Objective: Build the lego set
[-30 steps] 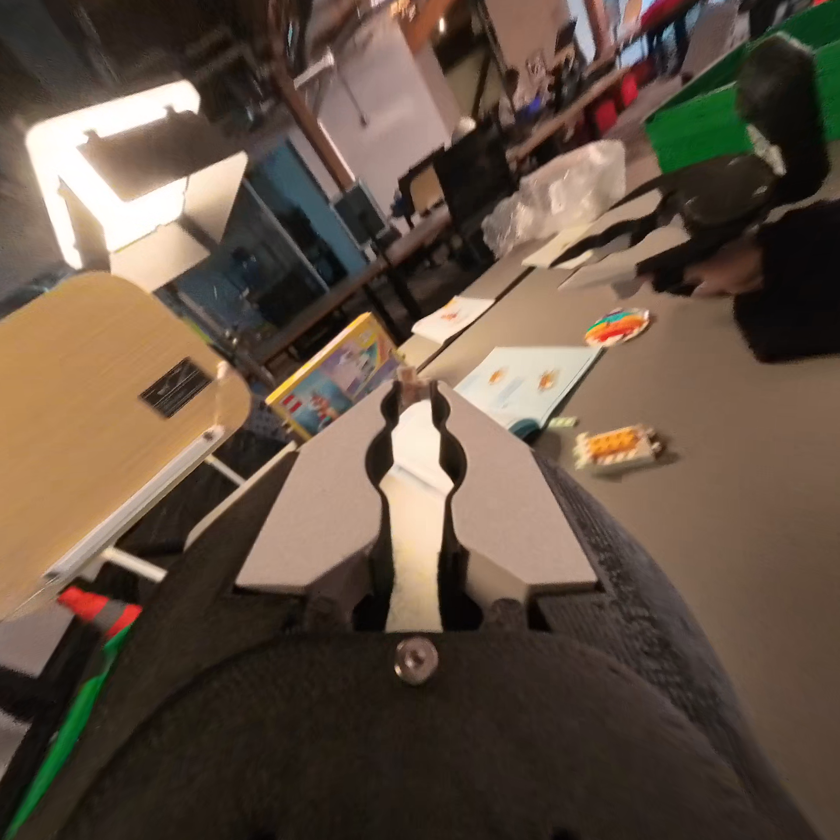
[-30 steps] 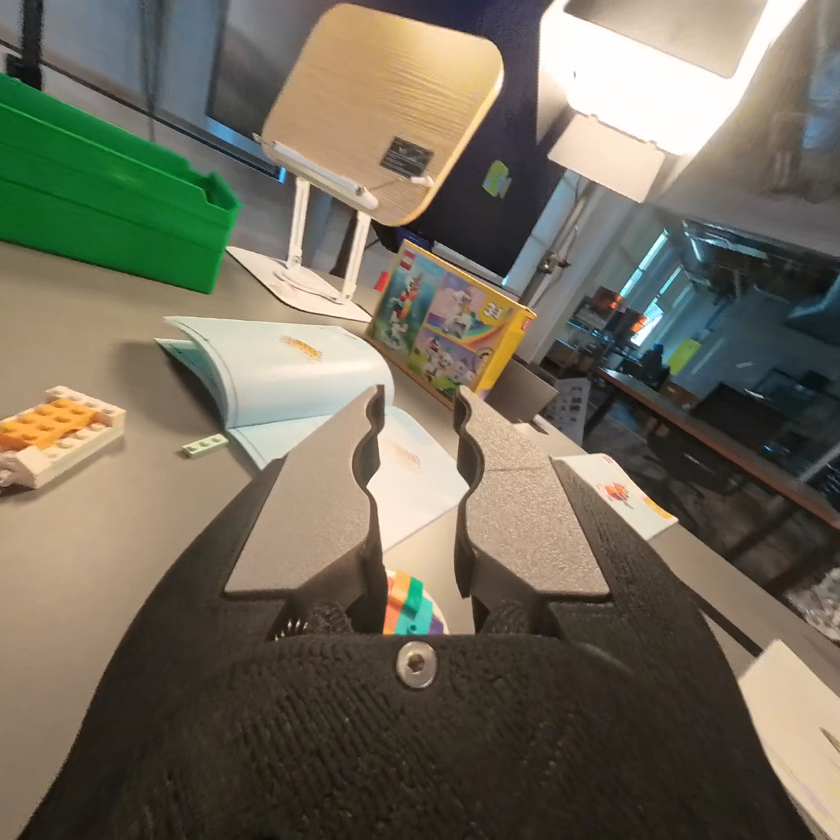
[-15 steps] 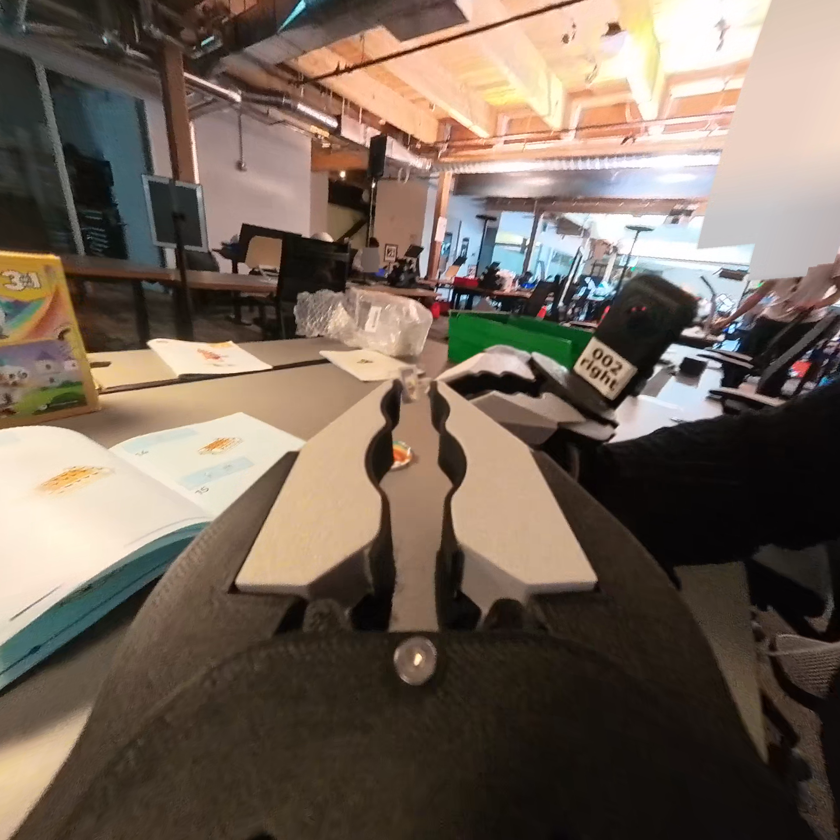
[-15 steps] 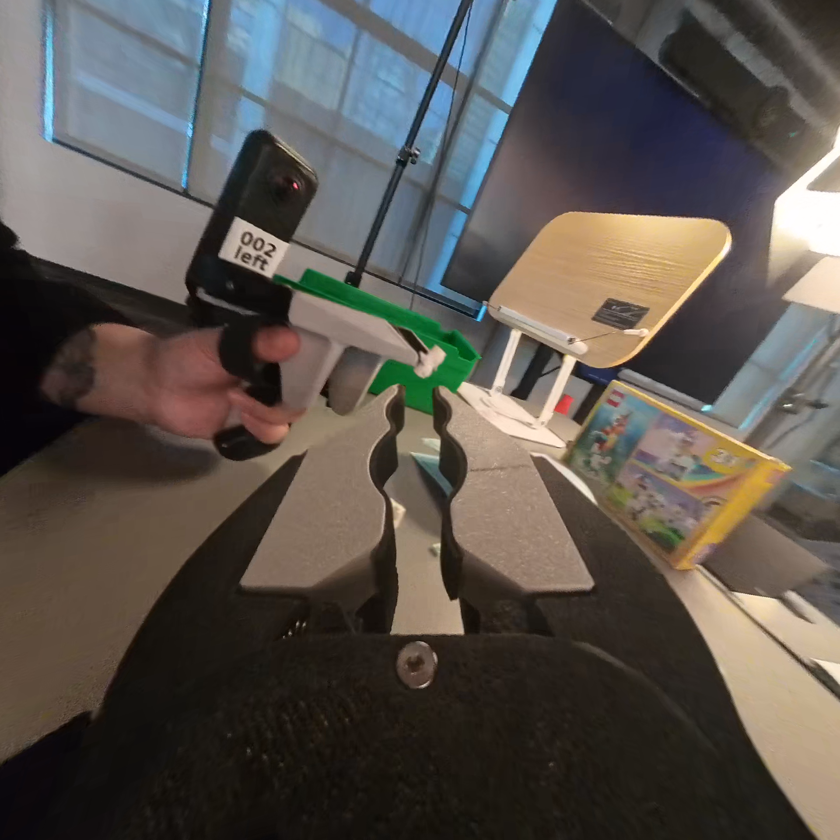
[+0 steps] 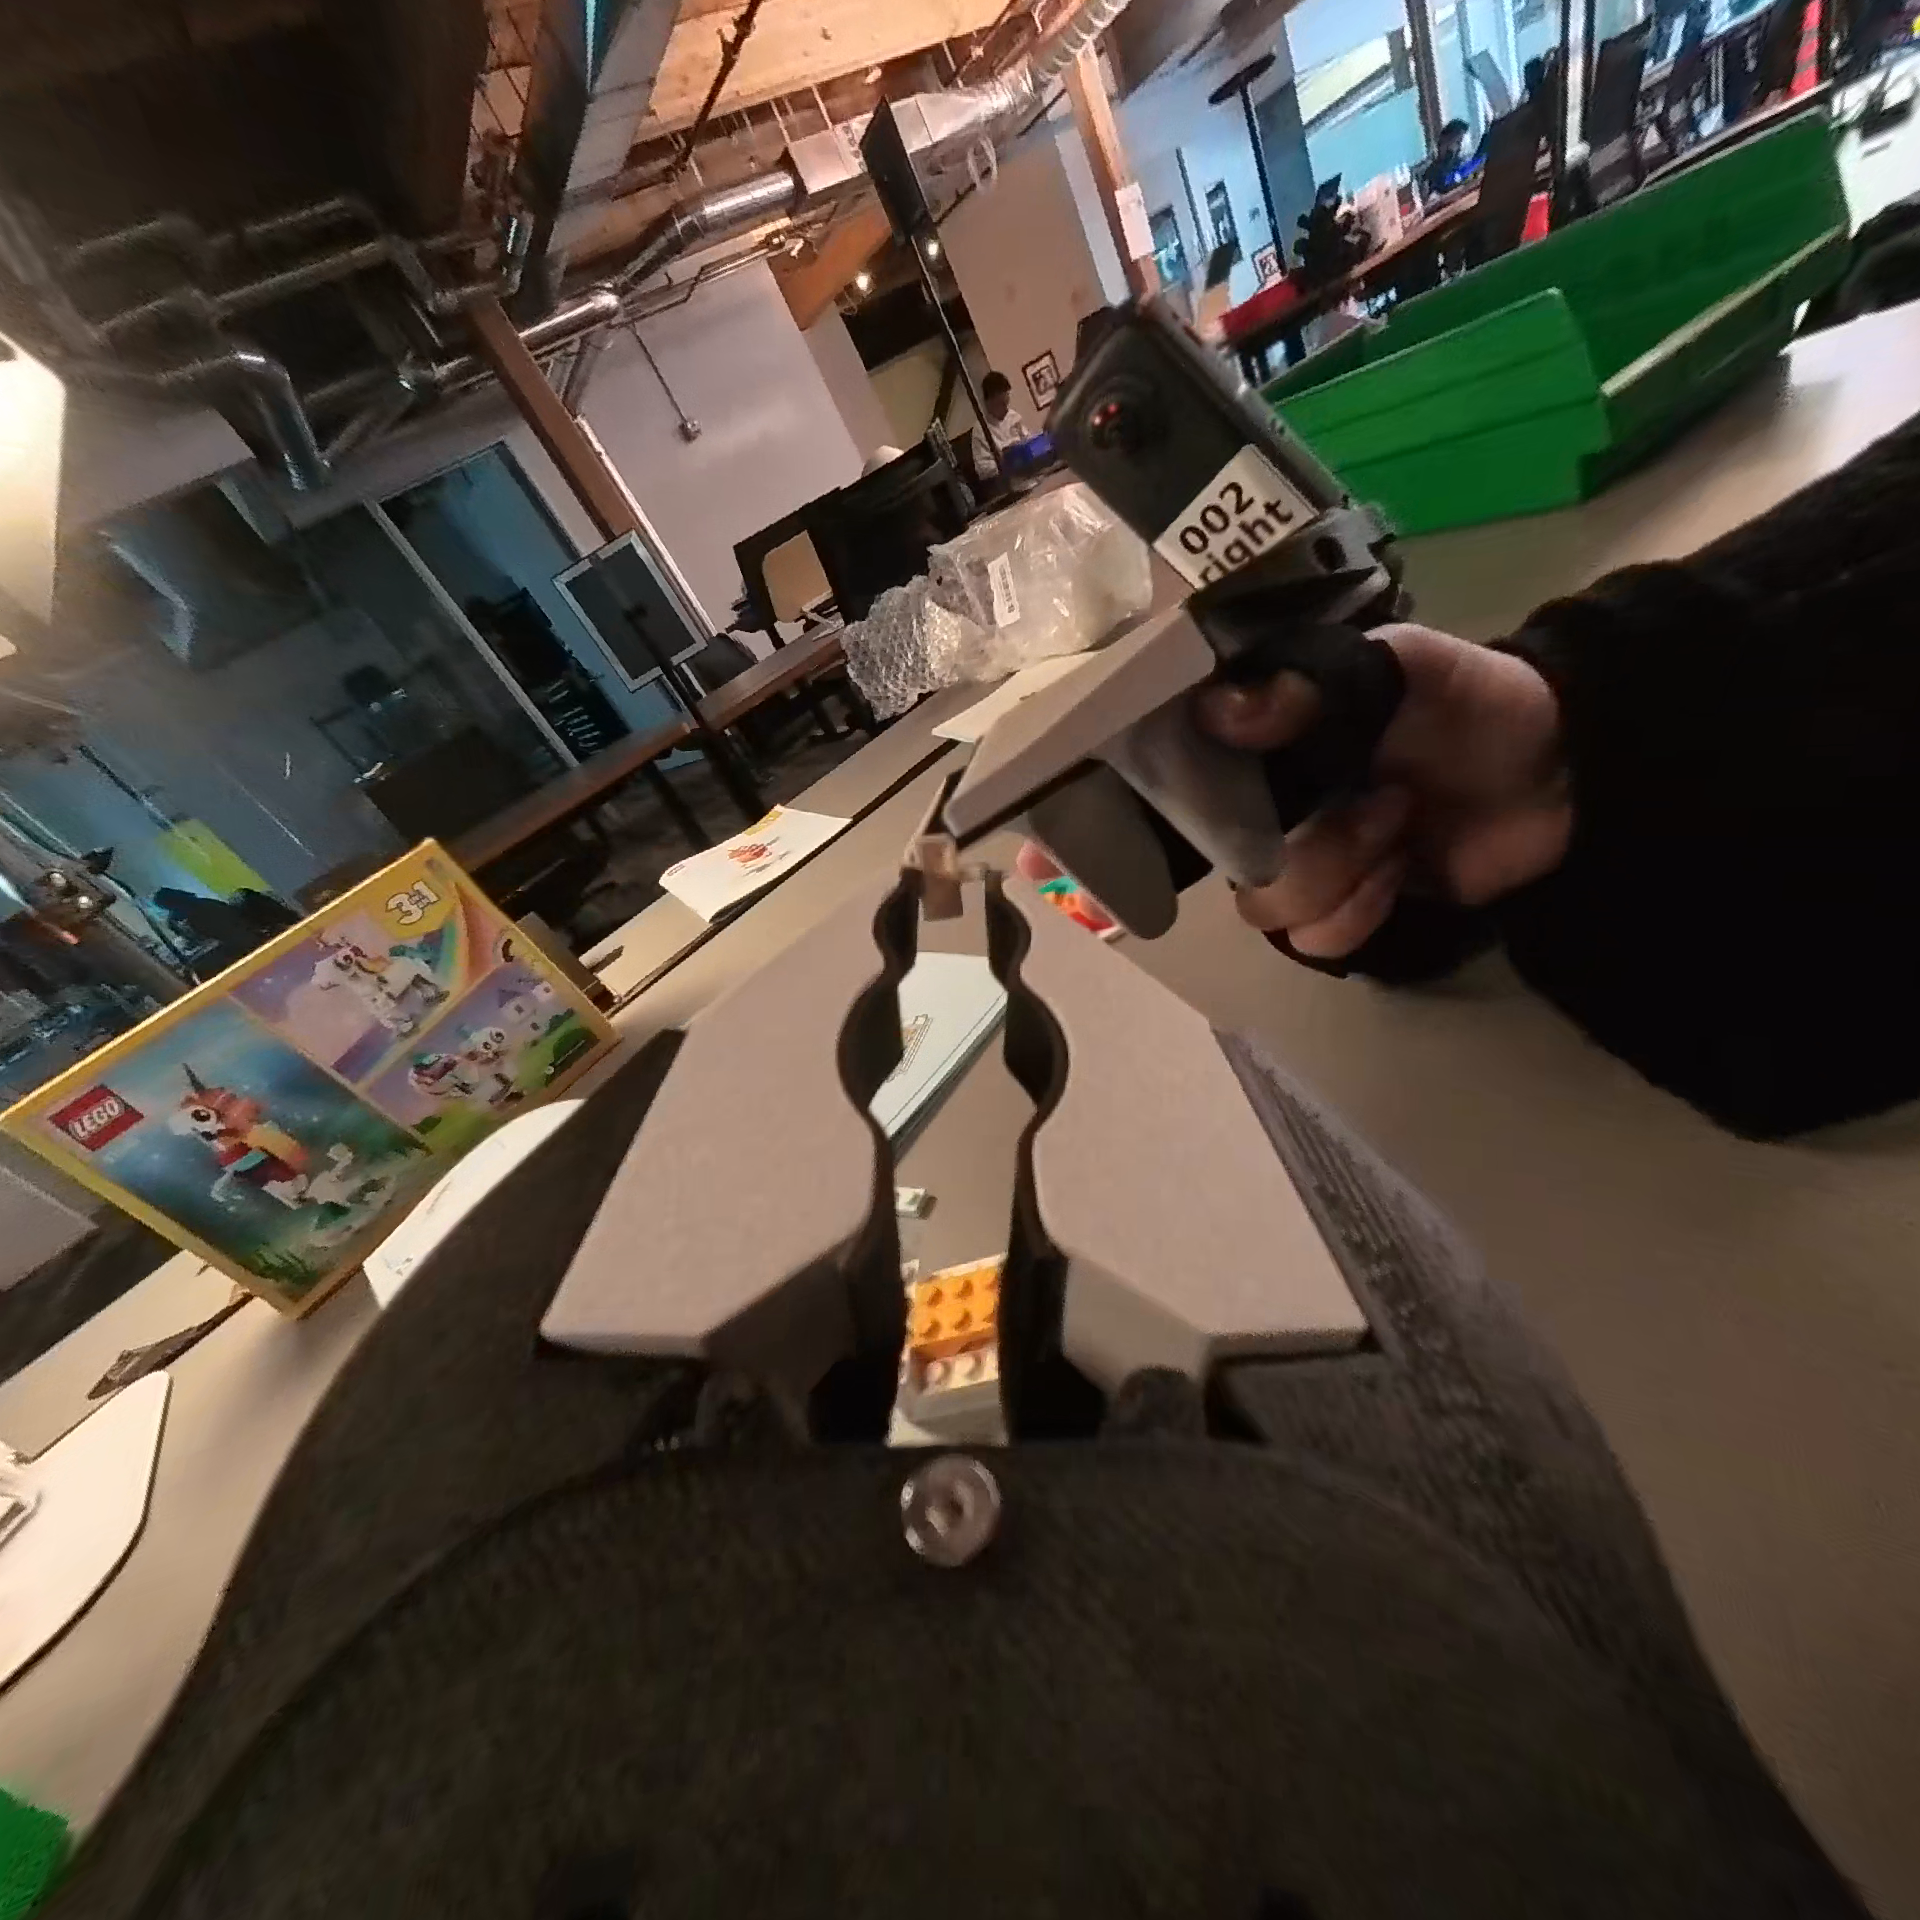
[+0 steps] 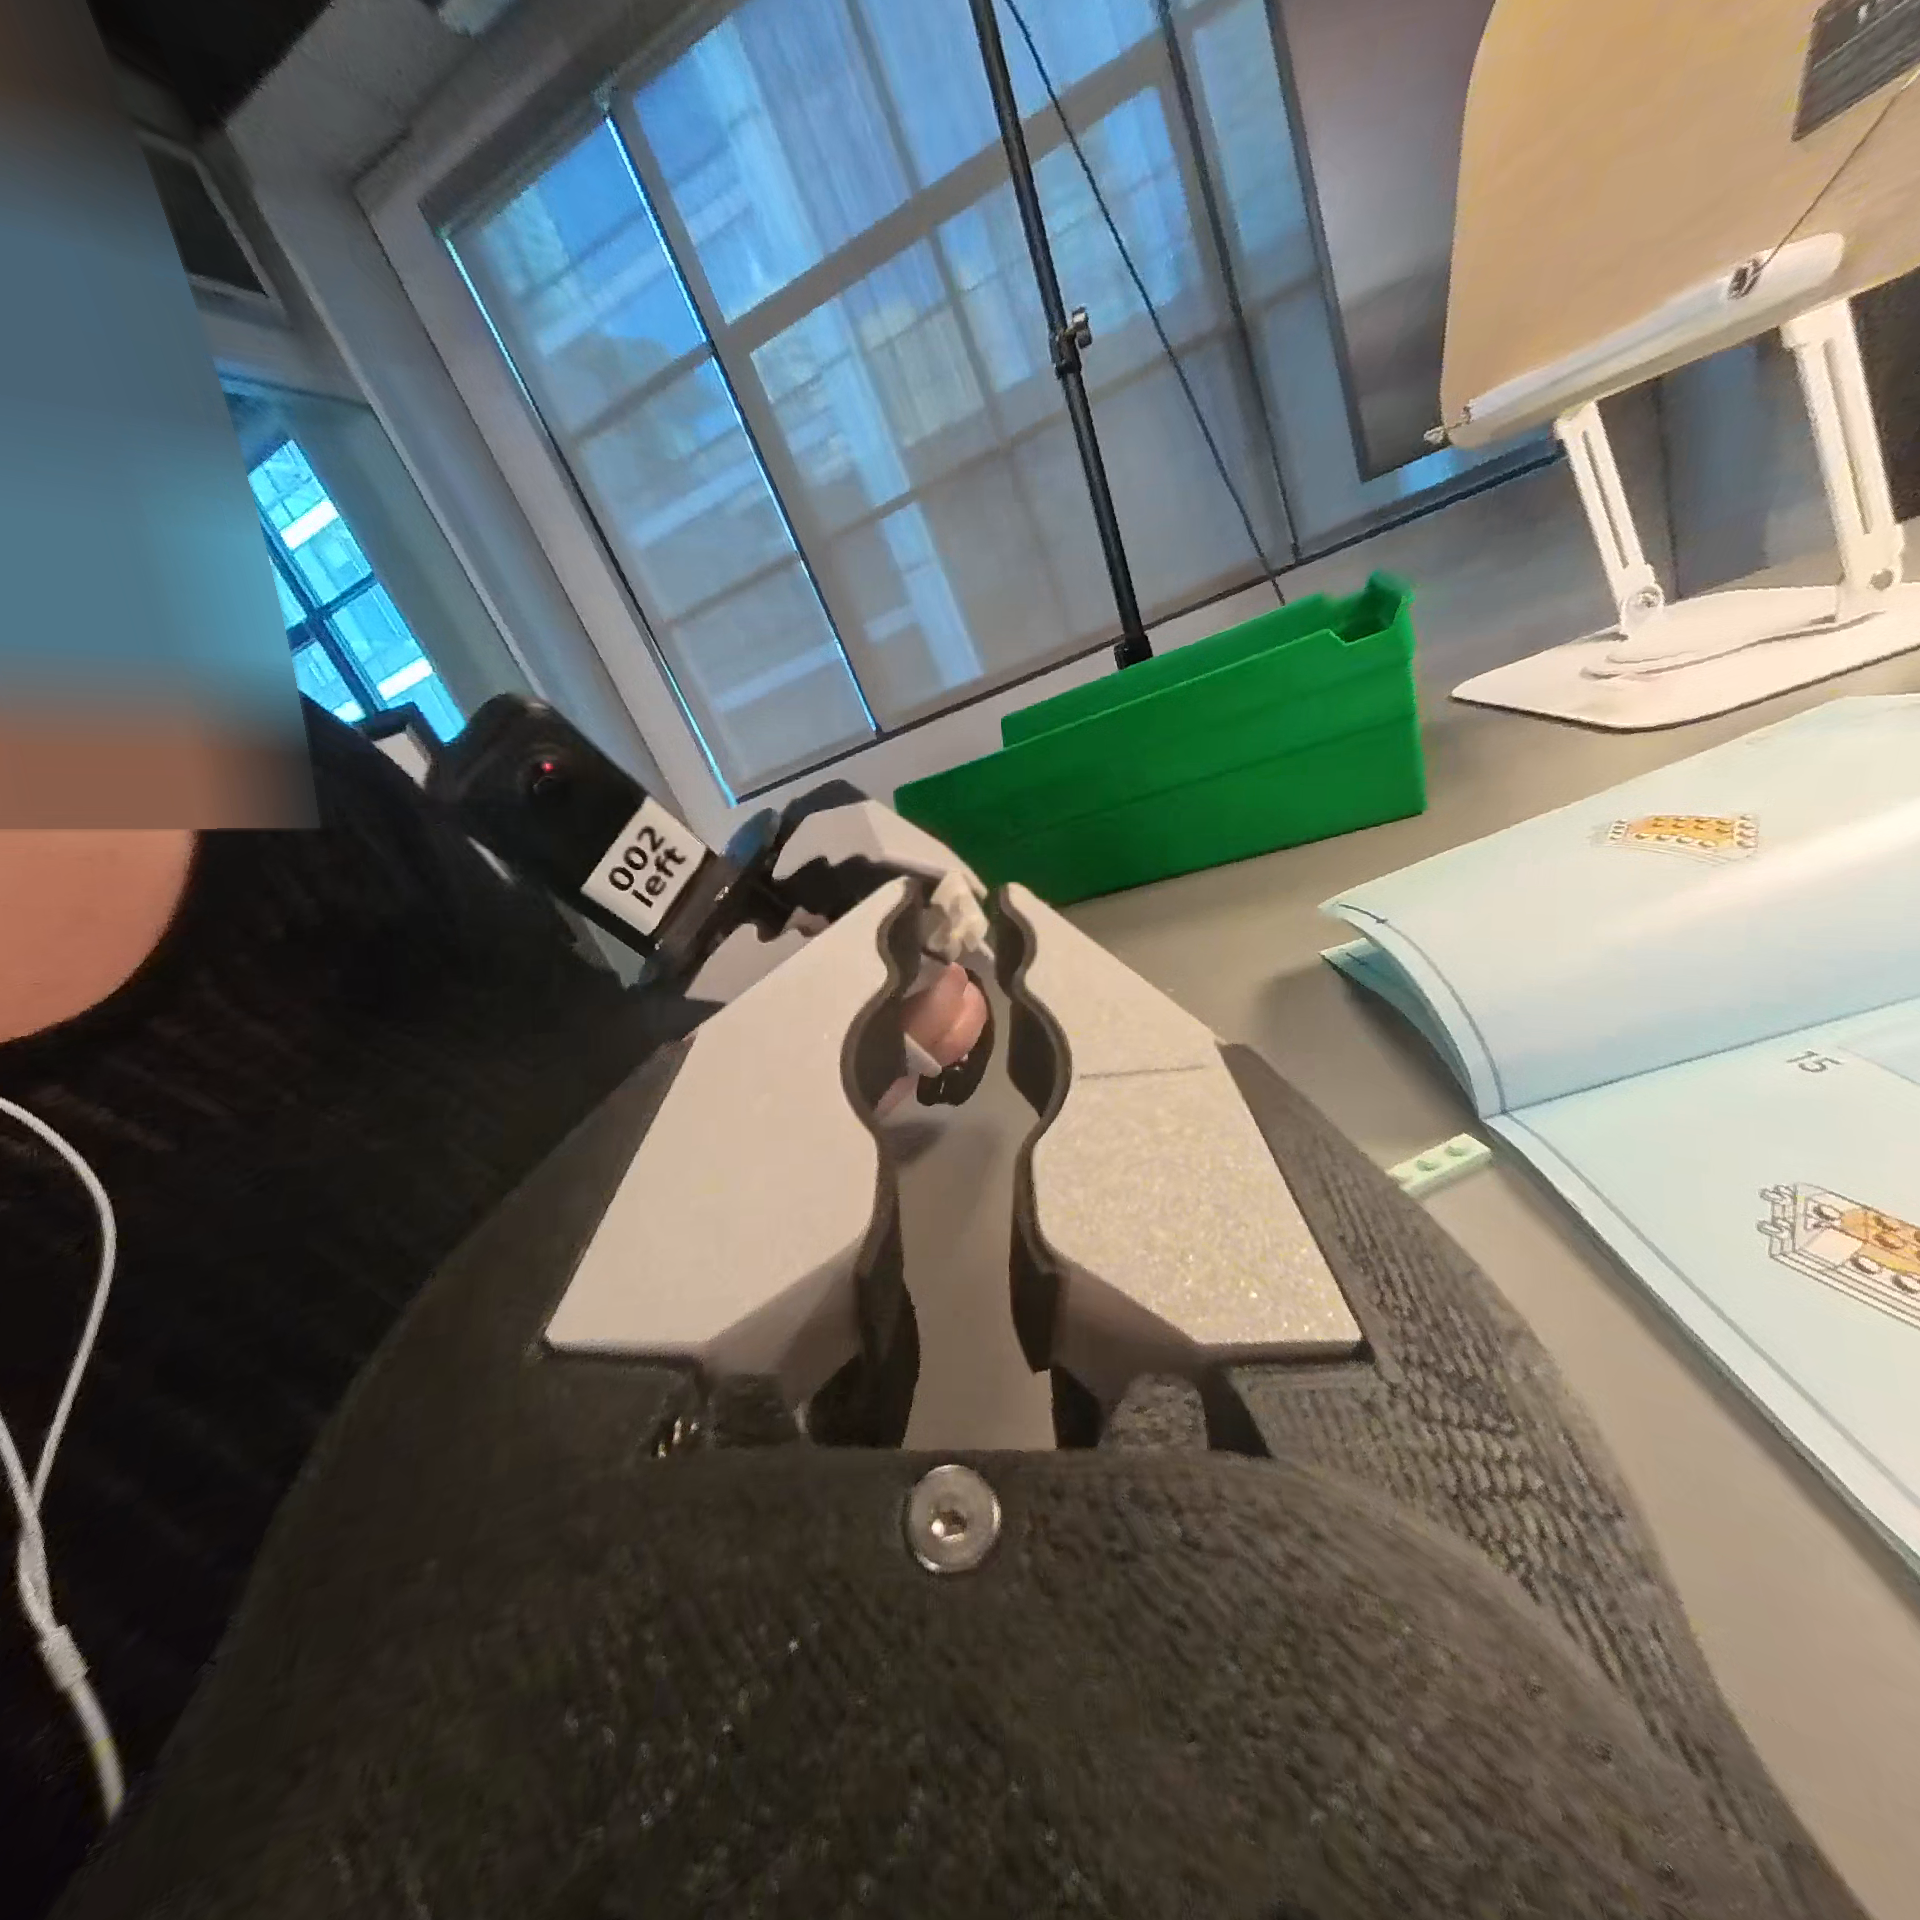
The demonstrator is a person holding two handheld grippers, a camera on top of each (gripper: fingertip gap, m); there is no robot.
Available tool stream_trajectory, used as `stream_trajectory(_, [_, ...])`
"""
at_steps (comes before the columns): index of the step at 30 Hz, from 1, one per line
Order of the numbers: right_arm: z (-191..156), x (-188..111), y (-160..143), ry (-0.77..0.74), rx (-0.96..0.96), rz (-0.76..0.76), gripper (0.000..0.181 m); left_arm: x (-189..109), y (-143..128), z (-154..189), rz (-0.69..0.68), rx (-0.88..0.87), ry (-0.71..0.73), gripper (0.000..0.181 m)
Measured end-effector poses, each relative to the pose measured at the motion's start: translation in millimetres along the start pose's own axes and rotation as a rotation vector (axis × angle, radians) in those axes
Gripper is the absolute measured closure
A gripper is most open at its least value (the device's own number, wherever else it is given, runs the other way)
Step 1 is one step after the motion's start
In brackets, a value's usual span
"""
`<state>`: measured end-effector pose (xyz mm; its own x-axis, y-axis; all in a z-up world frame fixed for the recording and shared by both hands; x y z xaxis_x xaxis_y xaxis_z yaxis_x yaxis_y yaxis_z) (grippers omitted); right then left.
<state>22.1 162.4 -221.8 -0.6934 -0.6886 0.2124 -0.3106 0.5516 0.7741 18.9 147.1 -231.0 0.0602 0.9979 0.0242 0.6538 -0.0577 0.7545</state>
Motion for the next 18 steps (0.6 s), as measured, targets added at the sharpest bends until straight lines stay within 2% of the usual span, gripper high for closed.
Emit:
stream_trajectory(5, [2.8, 4.6, -6.2, -0.042, -0.037, -0.053, 0.177, -0.7, -1.7, 1.8, -0.026, 0.078, 0.009, 0.169])
stream_trajectory(8, [1.6, 5.5, -7.8, -0.078, -0.111, -0.078, 0.177, -1.6, -1.0, 4.0, -0.041, 0.054, 0.001, 0.169])
stream_trajectory(9, [3.1, 4.9, -8.0, -0.111, -0.156, -0.089, 0.177, -3.2, -0.6, 3.0, -0.043, 0.054, 0.007, 0.162])
stream_trajectory(10, [6.6, 3.0, -9.1, -0.16, -0.23, -0.116, 0.178, -6.3, -0.6, -1.9, -0.042, 0.067, 0.037, 0.152])
stream_trajectory(12, [21.7, -4.7, -16.1, -0.314, -0.469, -0.25, 0.178, -13.7, -5.9, -12.5, -0.059, 0.094, 0.092, 0.148])
stream_trajectory(15, [43.0, -20.5, -32.7, -0.515, -0.886, -0.52, 0.178, -25.0, -15.5, -29.1, -0.076, 0.08, 0.161, 0.152])
stream_trajectory(18, [54.8, -29.6, -52.1, -0.591, -1.17, -0.737, 0.178, -32.7, -21.8, -43.1, -0.086, 0.085, 0.214, 0.155])
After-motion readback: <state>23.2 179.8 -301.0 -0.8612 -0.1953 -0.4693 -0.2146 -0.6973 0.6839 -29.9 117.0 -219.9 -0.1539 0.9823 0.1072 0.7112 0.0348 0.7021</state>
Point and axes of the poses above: each gripper's, where its closed fingertips meet, x out along the fingers, y out of its top, z = x × y across the jaws, the point moved 1 cm from there along -x, back along the fingers, and after that the axes turned 14 degrees about x, right-handed, at the moved point
